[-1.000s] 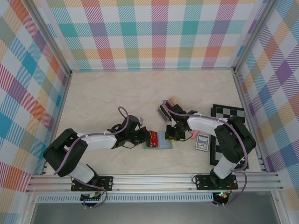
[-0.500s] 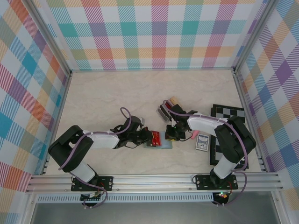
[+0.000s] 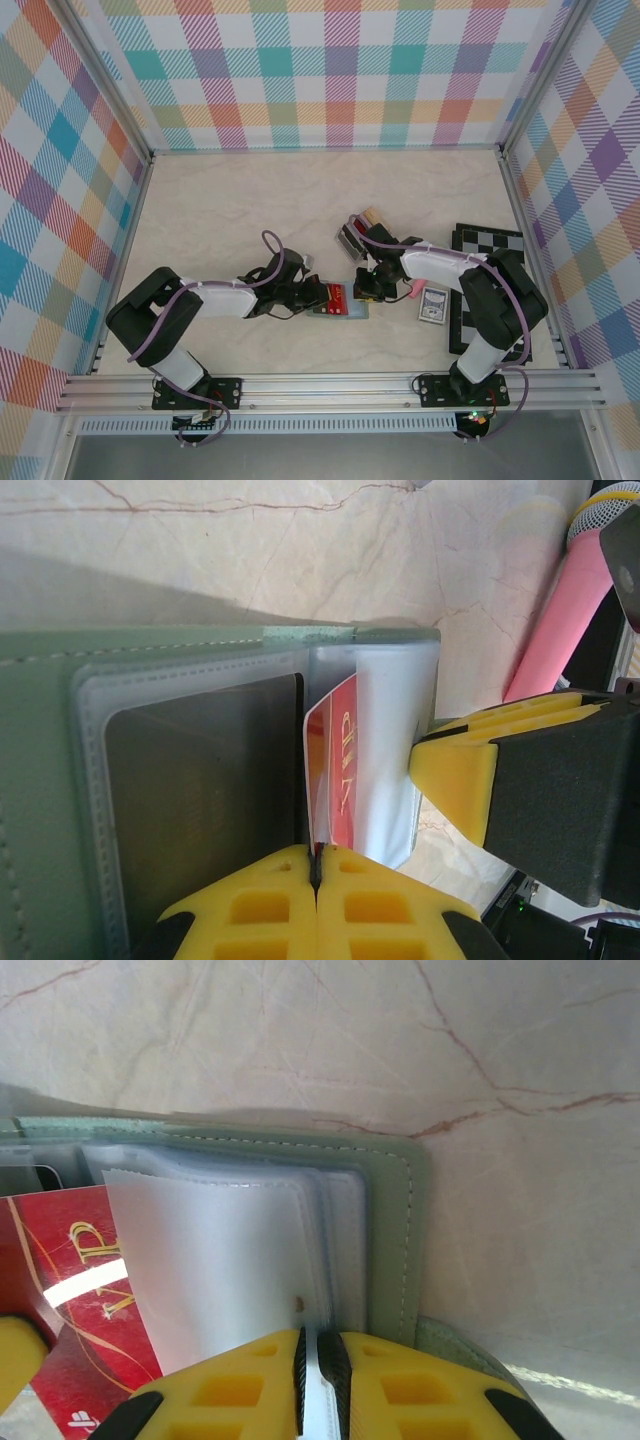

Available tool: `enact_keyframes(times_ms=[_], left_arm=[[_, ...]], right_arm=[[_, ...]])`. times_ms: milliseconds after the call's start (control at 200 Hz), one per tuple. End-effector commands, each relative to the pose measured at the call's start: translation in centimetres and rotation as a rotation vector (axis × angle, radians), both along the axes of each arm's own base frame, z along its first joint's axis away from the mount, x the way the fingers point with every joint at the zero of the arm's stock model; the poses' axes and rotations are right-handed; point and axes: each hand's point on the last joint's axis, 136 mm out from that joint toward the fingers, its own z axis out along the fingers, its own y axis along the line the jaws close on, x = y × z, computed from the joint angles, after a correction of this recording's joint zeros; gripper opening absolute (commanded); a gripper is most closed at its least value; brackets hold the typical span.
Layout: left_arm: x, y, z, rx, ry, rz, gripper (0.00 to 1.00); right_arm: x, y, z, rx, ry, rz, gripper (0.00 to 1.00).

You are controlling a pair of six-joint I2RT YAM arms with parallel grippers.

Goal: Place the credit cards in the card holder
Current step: Insert the credit card into the card slot.

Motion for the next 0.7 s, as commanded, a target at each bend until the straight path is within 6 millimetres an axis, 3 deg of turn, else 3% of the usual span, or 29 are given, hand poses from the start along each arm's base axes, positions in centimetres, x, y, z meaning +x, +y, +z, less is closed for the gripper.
enact_keyframes(times_ms=[0,145,315,590,700], left_arm=[[-0.8,-0.7,-0.7,0.017,0.029,-0.041,0.00],[0.5,-1.7,-0.2,0.004,0.012,-0.007,0.01],[0.5,-3.2,-0.3,0.001,0.017,-0.040,0.07],[0.2,-2.4,-0.9,0.063,0.017,-0.041,0.27],[0.2,-2.4,-0.9,0.082,0.018,-0.055,0.29]], right_arm=[[-1.2,-1.9,-2.2,-0.095,0.055,-0.018,0.19],[-1.1,-1.7,-2.0,-0.084,0.050,-0.020,0.19],[-1.1,-1.2,-1.5,-0.048,0.051,-0.033,0.20],[0.2,-1.6,1.9,-0.048,-0.045,-0.061,0.29],[0.3,-2.2,2.3,-0.081,-0.062,-0.066,0.30]])
